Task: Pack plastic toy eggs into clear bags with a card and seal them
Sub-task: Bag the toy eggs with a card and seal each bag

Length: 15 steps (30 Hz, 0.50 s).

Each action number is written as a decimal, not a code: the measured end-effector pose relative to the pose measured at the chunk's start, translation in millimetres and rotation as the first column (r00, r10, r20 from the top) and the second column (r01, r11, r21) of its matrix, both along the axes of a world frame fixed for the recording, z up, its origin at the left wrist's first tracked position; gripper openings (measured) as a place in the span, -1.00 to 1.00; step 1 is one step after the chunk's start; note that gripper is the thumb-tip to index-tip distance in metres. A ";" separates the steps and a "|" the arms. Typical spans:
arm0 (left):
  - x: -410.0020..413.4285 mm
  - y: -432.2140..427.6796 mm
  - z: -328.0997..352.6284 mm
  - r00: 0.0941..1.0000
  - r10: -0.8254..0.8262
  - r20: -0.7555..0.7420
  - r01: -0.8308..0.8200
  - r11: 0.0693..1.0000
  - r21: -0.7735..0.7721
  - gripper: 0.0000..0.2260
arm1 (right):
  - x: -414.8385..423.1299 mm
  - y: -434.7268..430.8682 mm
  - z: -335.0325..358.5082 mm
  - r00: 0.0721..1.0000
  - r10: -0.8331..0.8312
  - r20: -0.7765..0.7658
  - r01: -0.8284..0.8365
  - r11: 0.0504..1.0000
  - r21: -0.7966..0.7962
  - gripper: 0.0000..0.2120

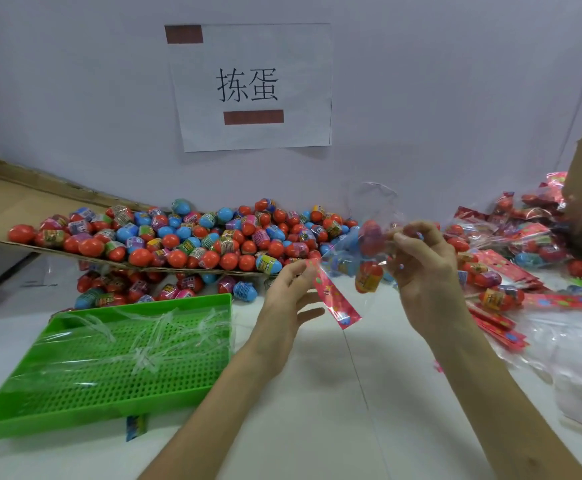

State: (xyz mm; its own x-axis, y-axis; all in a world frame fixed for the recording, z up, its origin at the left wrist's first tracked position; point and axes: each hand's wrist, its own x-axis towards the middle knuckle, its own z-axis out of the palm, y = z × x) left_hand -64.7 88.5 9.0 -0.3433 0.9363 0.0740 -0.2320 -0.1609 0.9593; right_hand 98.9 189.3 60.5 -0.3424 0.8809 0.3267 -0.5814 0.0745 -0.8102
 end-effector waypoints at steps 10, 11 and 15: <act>-0.3 -1.0 -0.3 0.990 -0.011 -0.139 0.012 1.000 0.006 -0.43 | -11.8 -10.2 -7.7 0.973 0.073 0.220 -0.106 0.984 0.143 -0.79; 1.7 -2.4 0.6 0.984 -0.046 -0.173 0.047 0.999 0.003 -0.43 | -13.5 -10.6 -8.5 0.971 0.064 0.230 -0.100 0.984 0.149 -0.80; 6.0 -3.9 -0.3 0.986 -0.032 -0.165 0.034 0.999 0.008 -0.53 | -18.5 -11.9 -10.8 0.951 0.045 0.307 -0.097 0.982 0.159 -0.76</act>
